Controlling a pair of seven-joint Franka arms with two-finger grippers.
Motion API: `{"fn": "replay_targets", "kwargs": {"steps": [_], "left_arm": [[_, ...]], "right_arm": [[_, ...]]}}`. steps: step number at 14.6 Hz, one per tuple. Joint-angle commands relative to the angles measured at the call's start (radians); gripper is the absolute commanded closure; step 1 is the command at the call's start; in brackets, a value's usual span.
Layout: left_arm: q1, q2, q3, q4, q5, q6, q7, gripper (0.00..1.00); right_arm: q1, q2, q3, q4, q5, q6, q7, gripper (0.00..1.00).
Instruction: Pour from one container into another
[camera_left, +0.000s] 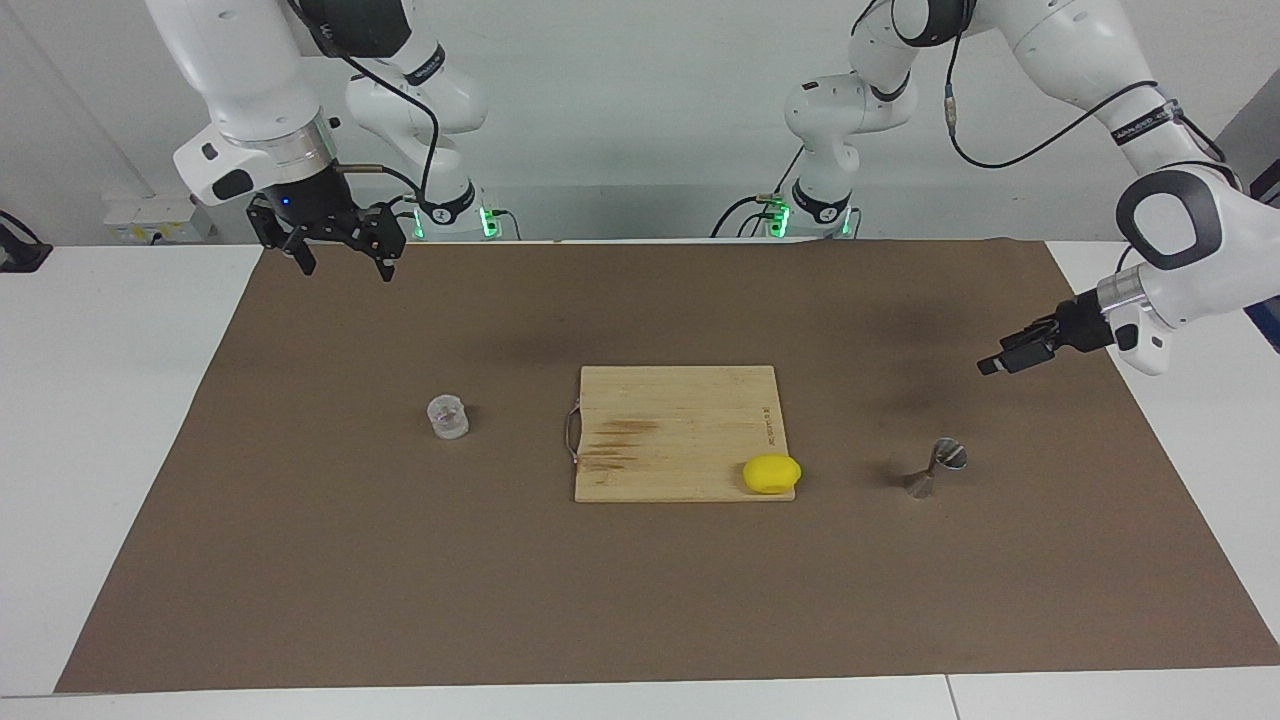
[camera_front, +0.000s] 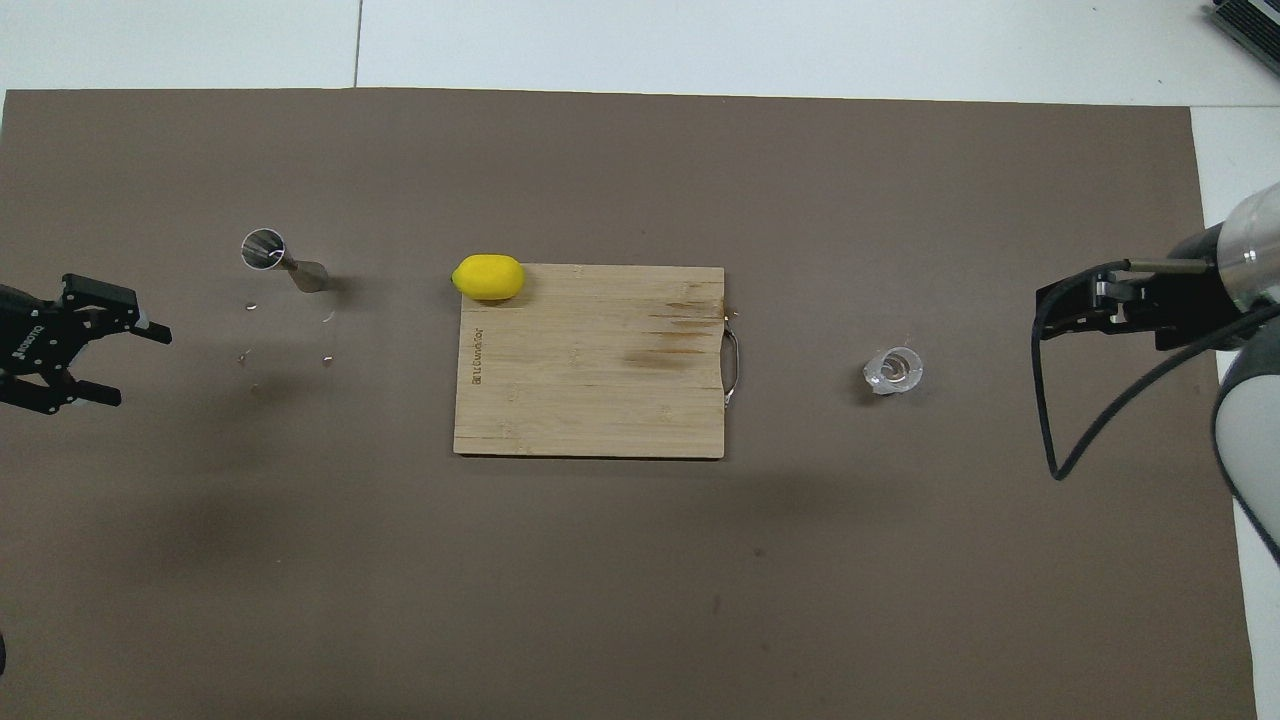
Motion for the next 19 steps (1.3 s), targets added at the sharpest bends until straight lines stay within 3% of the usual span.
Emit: {"fn": "replay_targets", "kwargs": {"steps": [1, 6, 9, 13, 19], "left_arm": [[0.025, -0.016, 0.019, -0.084, -0.156, 0.029, -0.195, 0.00], [0.054, -0.022, 0.019, -0.182, -0.416, 0.116, -0.427, 0.00], [0.050, -0.021, 0.018, -0.245, -0.595, 0.227, -0.691, 0.00], [0.034, -0.021, 0.013, -0.303, -0.764, 0.305, -0.766, 0.00], [-0.036, -0.012, 0.007, -0.316, -0.889, 0.330, -0.777, 0.00]], "right_arm": [[0.000, -0.006, 0.004, -0.022, -0.015, 0.022, -0.017, 0.00], [-0.003, -0.009, 0.006, -0.030, -0.009, 0.015, -0.029, 0.00], [-0.003, -0.012, 0.006, -0.033, -0.009, 0.012, -0.031, 0.00], [-0.003, -0.012, 0.004, -0.034, -0.009, 0.012, -0.029, 0.00], [-0.003, -0.015, 0.004, -0.039, -0.007, 0.018, -0.029, 0.00]]}}
